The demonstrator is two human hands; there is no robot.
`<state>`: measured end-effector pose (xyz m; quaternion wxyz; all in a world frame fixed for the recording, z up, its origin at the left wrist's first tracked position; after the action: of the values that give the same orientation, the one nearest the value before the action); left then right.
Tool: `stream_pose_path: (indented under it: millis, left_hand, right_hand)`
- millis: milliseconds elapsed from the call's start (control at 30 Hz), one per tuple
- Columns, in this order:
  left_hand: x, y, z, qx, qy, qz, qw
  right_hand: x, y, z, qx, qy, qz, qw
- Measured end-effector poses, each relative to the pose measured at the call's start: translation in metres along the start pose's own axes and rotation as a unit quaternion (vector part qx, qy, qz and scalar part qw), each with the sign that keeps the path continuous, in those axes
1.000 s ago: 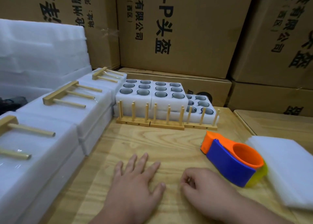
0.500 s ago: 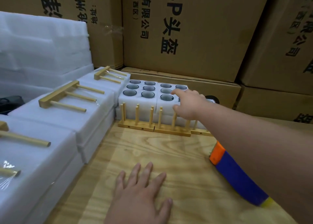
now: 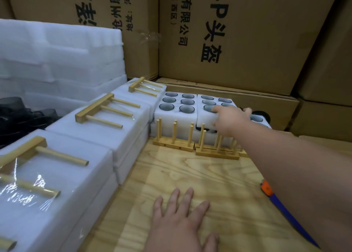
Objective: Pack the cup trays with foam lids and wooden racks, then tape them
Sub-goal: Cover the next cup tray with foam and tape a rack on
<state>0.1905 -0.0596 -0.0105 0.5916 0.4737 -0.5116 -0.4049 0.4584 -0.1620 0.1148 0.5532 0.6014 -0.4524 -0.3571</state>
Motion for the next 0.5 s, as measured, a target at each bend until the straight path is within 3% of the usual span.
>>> stream_pose_path:
  millis: [233, 300, 500]
  left_hand:
    - [-0.005, -0.002, -0.006, -0.003, -0.006, 0.024, 1.000]
    - [-0.009, -0.013, -0.009, -0.035, 0.005, 0.020, 0.999]
    - [-0.010, -0.011, -0.005, -0.015, 0.003, 0.023, 1.000]
  right_hand:
    - [0.024, 0.034, 0.009, 0.110, -0.025, -0.075, 0.991]
    - [0.030, 0.048, 0.018, 0.133, -0.026, -0.082, 0.987]
    - [0.037, 0.092, 0.072, 0.138, -0.011, -0.123, 0.983]
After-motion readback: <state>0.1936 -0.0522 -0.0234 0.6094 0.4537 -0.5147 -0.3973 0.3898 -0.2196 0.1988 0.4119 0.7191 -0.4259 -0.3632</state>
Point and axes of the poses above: each hand's wrist, its own z-axis away from the middle knuckle, its own y-axis out of the back of the hand, x = y × z, the point moved 7 cm from there along -z, towards the middle knuckle, and after that the axes turned 12 degrees about y, right-handed, at the moved point
